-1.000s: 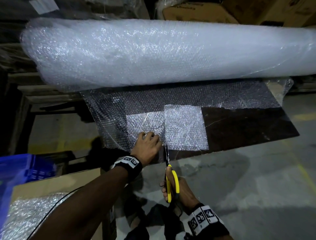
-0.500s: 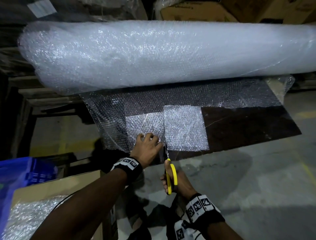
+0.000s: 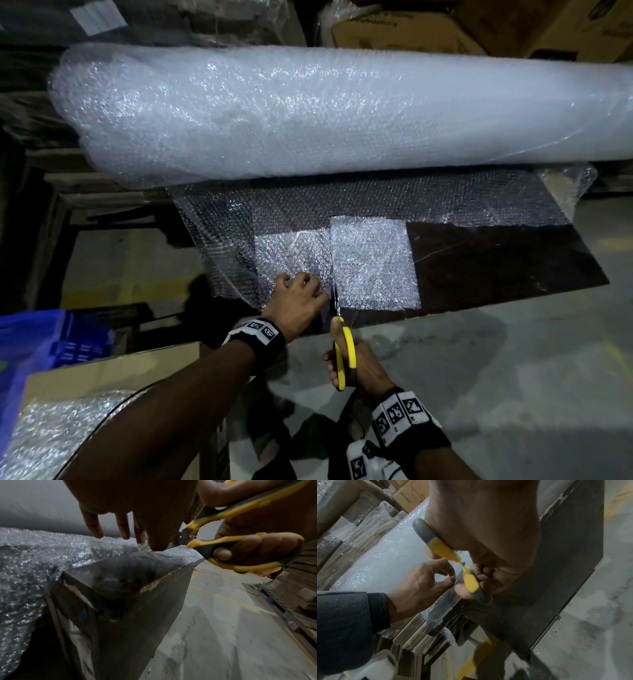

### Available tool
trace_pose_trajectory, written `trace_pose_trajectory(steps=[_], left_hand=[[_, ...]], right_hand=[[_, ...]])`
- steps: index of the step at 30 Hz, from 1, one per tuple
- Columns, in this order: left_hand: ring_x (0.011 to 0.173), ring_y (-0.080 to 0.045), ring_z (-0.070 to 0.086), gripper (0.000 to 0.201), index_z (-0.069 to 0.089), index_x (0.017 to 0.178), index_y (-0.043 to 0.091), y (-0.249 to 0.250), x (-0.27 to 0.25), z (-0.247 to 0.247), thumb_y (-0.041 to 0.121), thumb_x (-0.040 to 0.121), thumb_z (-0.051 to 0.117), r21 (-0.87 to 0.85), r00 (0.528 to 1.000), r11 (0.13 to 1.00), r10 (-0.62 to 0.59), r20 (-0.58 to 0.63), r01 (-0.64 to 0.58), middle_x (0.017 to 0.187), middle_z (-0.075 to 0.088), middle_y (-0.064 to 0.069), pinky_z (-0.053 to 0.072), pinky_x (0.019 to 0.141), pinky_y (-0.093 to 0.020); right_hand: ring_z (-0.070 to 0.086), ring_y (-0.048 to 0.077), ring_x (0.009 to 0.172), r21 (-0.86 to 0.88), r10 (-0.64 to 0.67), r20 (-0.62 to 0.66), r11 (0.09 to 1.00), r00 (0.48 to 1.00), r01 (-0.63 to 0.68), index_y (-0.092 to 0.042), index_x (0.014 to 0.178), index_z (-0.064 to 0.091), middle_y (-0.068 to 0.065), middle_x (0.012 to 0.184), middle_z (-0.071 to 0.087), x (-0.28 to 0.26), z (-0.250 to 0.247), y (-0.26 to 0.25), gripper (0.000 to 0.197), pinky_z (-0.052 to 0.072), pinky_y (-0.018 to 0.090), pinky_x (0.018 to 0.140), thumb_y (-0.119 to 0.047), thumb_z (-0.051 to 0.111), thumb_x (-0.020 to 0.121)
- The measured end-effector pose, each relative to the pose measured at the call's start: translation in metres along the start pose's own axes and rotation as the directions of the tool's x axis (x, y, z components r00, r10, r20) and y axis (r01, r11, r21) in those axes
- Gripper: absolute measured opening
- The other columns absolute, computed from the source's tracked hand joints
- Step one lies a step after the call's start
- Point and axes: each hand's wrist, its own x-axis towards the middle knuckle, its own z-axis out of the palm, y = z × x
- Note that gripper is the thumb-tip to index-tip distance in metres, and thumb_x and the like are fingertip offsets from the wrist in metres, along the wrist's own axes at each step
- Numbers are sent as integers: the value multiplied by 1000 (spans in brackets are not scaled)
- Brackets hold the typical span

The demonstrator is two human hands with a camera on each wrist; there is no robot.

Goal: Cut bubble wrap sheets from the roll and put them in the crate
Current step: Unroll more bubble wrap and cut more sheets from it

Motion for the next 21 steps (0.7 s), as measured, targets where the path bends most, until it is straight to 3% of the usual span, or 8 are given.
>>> trace_pose_trajectory(steps=[6, 10, 13, 18, 21], left_hand=[[132, -34, 36, 37, 50, 132, 21, -1, 1, 4, 30, 96, 53, -13, 1000, 1000, -5, 10, 5, 139, 44, -12, 30, 105, -61], [134, -35, 34, 42, 44, 138, 23, -1, 1, 7, 31, 97, 53, -11, 1000, 1000, 0, 20, 1, 142, 40, -12, 28, 107, -62], [131, -35, 38, 40, 49, 135, 23, -1, 0, 8, 29, 96, 56, -31, 1000, 999, 8, 10, -8, 139, 45, -13, 30, 103, -62], [129, -35, 39, 37, 53, 131, 23, -3, 2, 10, 29, 95, 57, -29, 1000, 1000, 11, 0, -11, 139, 45, -12, 32, 101, -62], [124, -34, 44, 35, 55, 126, 26, -2, 3, 11, 35, 93, 60, -30, 1000, 999, 8, -3, -8, 131, 50, -10, 34, 98, -61]], right_hand=[[54, 25, 42, -62, -96, -46, 994, 994, 93, 0, 55, 63, 19, 55, 57, -4, -3, -4, 81, 43, 26, 45, -81, 61, 61], [53, 24, 41, -39, -83, -28, 996, 996, 81, 4, 64, 63, 18, 54, 55, -5, -2, -7, 83, 42, 24, 44, -80, 60, 60], [51, 23, 40, -13, -34, 4, 999, 999, 34, 5, 73, 62, 14, 52, 54, -6, 0, -14, 82, 41, 23, 42, -77, 58, 62], [47, 20, 35, -51, -105, -42, 993, 994, 103, -1, 55, 56, 13, 46, 50, -4, 1, -17, 72, 35, 19, 38, -72, 60, 70], [48, 21, 37, -38, -91, -28, 995, 995, 89, 0, 61, 57, 13, 48, 51, -6, -3, -23, 74, 37, 20, 39, -72, 57, 80]])
